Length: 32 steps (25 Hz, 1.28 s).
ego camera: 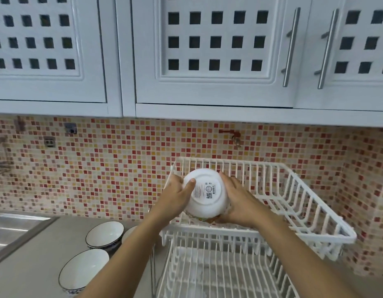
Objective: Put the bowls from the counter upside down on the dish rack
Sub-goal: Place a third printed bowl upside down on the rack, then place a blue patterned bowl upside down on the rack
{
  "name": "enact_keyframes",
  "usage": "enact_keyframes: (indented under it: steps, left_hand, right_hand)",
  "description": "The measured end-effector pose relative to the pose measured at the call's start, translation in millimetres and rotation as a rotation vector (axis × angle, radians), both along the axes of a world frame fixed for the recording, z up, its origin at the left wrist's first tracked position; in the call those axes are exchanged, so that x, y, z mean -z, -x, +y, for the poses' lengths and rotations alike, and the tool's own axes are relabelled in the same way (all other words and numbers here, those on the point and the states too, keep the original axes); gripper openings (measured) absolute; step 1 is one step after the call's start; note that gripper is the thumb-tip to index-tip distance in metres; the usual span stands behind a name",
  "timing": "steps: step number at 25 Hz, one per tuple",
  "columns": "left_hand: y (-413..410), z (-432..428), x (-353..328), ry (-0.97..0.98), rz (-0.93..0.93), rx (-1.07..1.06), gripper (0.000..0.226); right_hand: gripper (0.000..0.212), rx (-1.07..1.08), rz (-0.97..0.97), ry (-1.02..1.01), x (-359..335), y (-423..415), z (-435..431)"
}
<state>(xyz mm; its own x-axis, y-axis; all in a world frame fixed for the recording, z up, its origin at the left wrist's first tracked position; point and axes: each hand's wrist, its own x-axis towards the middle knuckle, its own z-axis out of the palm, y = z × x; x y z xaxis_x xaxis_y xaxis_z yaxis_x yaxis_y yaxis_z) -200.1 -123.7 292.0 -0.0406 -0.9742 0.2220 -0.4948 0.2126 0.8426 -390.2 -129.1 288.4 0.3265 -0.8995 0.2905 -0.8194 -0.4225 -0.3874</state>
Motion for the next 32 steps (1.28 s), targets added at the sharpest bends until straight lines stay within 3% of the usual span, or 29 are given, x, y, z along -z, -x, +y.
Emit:
enact_keyframes:
  steps: [6,10,16,19,23,32]
  left_hand:
    - [-8.0,9.9,-9.1,0.129,-0.015,-0.032,0.063]
    - [-37.4,21.0,-24.7,0.210,-0.037,-0.016,0.055]
    - [-115.2,48.9,-16.4,0.198,-0.103,-0.040,0.051]
    - [-167.3,62.6,5.6,0.145,-0.181,-0.102,0.052]
    - [-237.4,58.6,58.2,-0.008,-0.271,-0.163,0.053]
    - [-318.3,21.2,184.2,-0.336,-0.472,-0.236,0.056]
  right_hand:
    - [0.124,0.066,-0.008,-0.130,-11.1,-0.2,14.6]
    - [0.098,0.123,-0.126,0.021,-25.0,-32.4,38.2]
    - [0.066,0.020,-0.263,0.182,-17.3,-136.7,67.5]
    - [0.064,-0.021,-0.277,0.168,7.4,-196.6,70.1]
    - [0.067,-0.014,-0.197,0.000,61.2,-268.6,64.3]
    - [0.069,0.141,-0.157,-0.347,191.2,-331.7,0.2]
